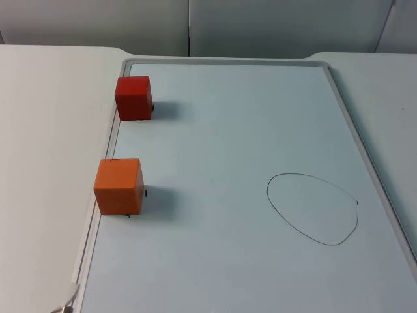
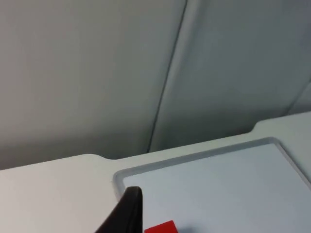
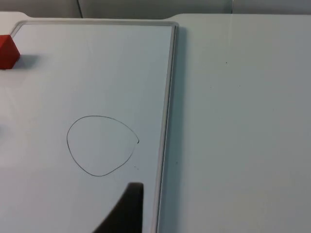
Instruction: Pick up one cube with the left hand and another cube with the right hand. First place the cube in the right hand at the target position, then stack the cube in the left hand on top.
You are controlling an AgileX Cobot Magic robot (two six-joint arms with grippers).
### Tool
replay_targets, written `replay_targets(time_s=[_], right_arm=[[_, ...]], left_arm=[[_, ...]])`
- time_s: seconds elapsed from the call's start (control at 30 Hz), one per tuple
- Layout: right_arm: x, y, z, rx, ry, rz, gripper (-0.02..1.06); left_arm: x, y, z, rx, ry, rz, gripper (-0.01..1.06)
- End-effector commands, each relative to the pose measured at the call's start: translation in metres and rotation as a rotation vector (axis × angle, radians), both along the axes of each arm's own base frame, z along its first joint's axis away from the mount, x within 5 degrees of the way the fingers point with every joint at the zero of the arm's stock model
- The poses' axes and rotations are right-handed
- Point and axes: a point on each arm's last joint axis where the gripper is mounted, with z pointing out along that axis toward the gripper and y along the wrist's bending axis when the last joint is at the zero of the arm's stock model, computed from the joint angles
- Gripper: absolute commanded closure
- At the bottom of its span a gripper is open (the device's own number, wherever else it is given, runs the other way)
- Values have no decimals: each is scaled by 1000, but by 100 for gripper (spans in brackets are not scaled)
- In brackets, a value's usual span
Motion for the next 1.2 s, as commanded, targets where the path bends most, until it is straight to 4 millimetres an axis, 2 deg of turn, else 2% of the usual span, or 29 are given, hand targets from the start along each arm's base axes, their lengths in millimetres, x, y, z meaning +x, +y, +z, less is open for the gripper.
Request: replay_targets(time_s=[0.0,0.13,0.17,0.2,0.33,0.37,0.5,0.53,0.67,0.97,1.17], right_arm=[[0,0,-2,0,-2,-8,0],[0,0,-2,0,-2,-8,0],[0,0,-2,0,-2,-8,0],[0,0,-2,0,-2,-8,0],[0,0,-2,0,-2,-8,0],[0,0,-2,0,-2,-8,0],[0,0,-2,0,-2,-8,0],[0,0,-2,0,-2,-8,0],[0,0,-2,0,-2,-8,0],[0,0,-2,0,-2,-8,0],[0,0,-2,0,-2,-8,0]], left_arm=[[17,-17,-10,-6,44,-38,1],[74,-51,-54,18,219,-6,1],[83,-58,-62,34,254,-3,1],[83,-58,-62,34,254,-3,1],[119,-84,-113,86,403,37,1],[119,-84,-113,86,403,37,1],[141,-88,-170,131,589,142,1],[141,-88,-170,131,589,142,1],[150,-89,-218,169,705,180,1],[157,-92,-247,172,733,182,1],[162,-93,-258,167,706,181,1]])
